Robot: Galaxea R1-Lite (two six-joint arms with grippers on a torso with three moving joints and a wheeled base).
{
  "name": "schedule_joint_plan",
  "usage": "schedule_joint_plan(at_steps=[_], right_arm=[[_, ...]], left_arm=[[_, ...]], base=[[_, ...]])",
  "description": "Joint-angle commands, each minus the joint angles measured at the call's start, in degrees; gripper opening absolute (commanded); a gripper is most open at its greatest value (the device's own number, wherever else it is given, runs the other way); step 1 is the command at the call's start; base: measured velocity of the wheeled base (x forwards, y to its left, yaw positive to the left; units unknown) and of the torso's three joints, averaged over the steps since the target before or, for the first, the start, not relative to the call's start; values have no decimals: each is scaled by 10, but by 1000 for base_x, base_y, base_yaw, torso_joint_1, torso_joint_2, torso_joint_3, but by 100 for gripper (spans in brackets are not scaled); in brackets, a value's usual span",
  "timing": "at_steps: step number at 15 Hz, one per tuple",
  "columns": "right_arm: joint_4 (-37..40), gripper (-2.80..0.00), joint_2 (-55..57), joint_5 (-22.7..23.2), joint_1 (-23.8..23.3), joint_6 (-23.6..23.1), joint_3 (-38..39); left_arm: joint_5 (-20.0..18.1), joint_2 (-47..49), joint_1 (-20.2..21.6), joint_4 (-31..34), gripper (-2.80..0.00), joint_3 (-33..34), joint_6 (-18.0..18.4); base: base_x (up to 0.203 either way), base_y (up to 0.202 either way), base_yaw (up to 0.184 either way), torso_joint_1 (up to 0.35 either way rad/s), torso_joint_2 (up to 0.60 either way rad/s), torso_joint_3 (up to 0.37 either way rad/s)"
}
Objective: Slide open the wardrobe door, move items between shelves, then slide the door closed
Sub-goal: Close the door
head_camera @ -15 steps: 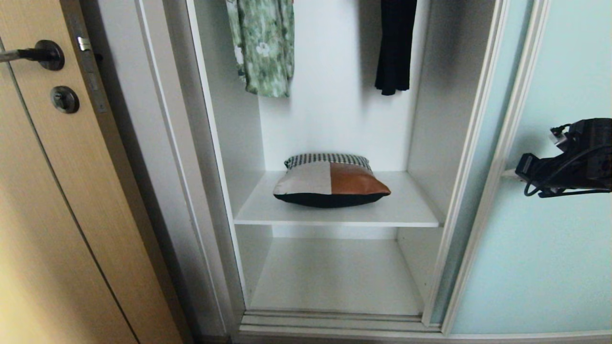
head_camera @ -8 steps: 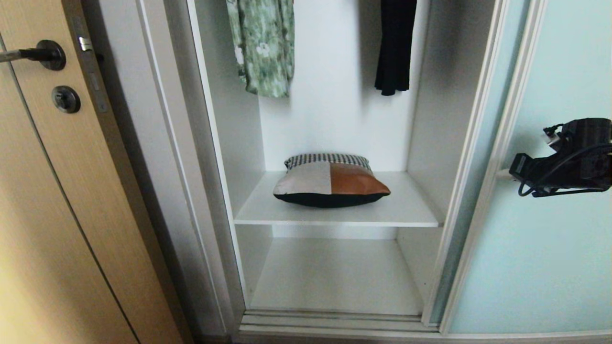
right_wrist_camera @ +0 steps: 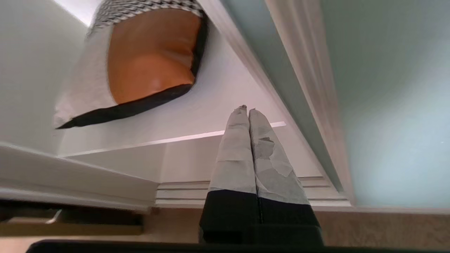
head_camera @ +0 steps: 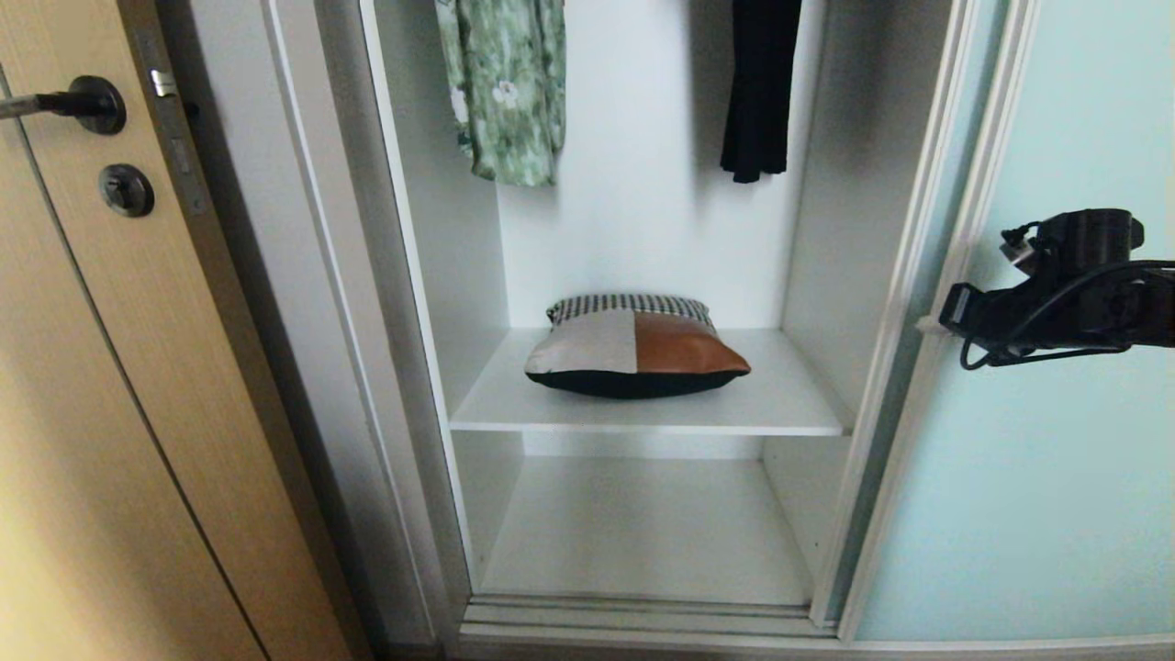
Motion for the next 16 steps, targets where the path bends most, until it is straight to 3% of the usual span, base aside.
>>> schedule_joint_plan(at_steps=[1, 3, 5, 8, 11, 16], right_arm=[[0, -280, -17, -27, 34, 1, 10], [3, -280, -67, -18, 38, 1, 49], [4, -280, -118, 23, 34, 1, 86], [2, -280, -163, 52, -18, 1, 131], [-1, -280, -154, 77, -66, 0, 133], [-1, -280, -97, 82, -75, 0, 103]], left_arm=[[0, 1, 0, 0, -280, 0, 0], [0, 1, 0, 0, -280, 1, 0], [0, 1, 0, 0, -280, 1, 0], [0, 1, 0, 0, -280, 1, 0], [0, 1, 0, 0, -280, 1, 0], [0, 1, 0, 0, -280, 0, 0]], base=[[0, 0, 0, 0, 0, 0], [0, 0, 0, 0, 0, 0], [0, 0, 0, 0, 0, 0], [0, 0, 0, 0, 0, 0], [0, 0, 0, 0, 0, 0], [0, 0, 0, 0, 0, 0]])
